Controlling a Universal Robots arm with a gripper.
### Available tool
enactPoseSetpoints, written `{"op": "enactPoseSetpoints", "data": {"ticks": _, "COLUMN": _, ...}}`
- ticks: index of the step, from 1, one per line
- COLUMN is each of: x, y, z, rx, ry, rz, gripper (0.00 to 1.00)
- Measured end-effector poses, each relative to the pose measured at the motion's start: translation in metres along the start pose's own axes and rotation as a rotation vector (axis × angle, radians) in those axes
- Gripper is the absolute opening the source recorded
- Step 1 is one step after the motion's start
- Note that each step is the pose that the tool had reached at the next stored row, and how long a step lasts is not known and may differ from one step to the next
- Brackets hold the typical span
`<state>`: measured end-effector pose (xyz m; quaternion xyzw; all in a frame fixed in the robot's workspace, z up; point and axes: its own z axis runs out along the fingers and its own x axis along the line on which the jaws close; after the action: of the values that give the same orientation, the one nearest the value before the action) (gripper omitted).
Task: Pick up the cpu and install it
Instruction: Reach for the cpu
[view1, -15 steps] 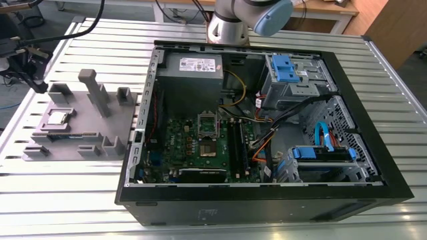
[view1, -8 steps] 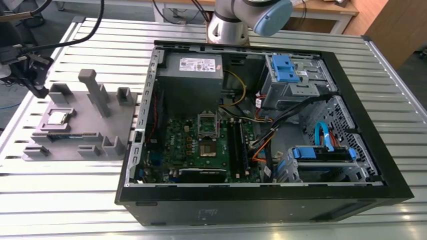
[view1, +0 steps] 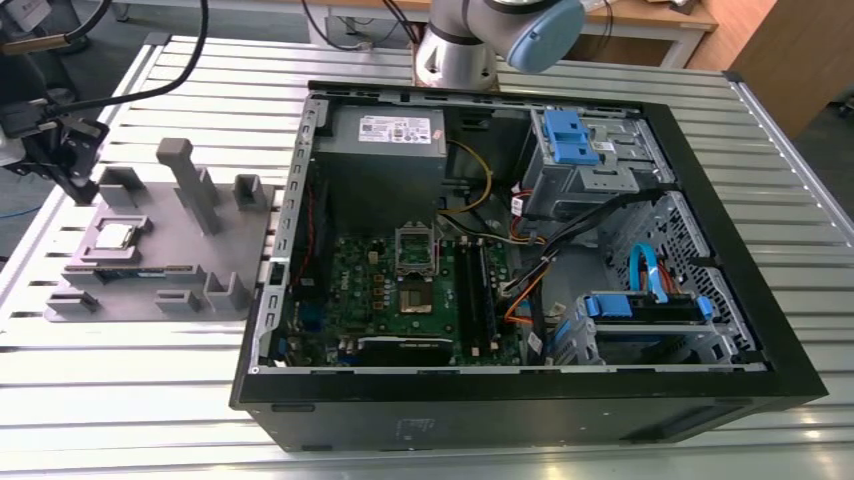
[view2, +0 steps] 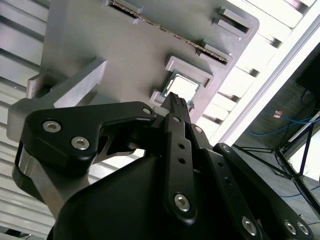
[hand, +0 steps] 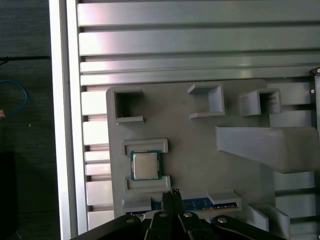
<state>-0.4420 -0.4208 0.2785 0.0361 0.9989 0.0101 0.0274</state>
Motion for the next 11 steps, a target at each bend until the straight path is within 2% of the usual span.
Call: {"op": "enactPoseSetpoints", "data": {"ticks": 11, "x": 0.0005, "y": 0.0, "z": 0.002, "rx": -0.0004, "ry": -0.0005, "rz": 0.0, "gripper": 0.11}}
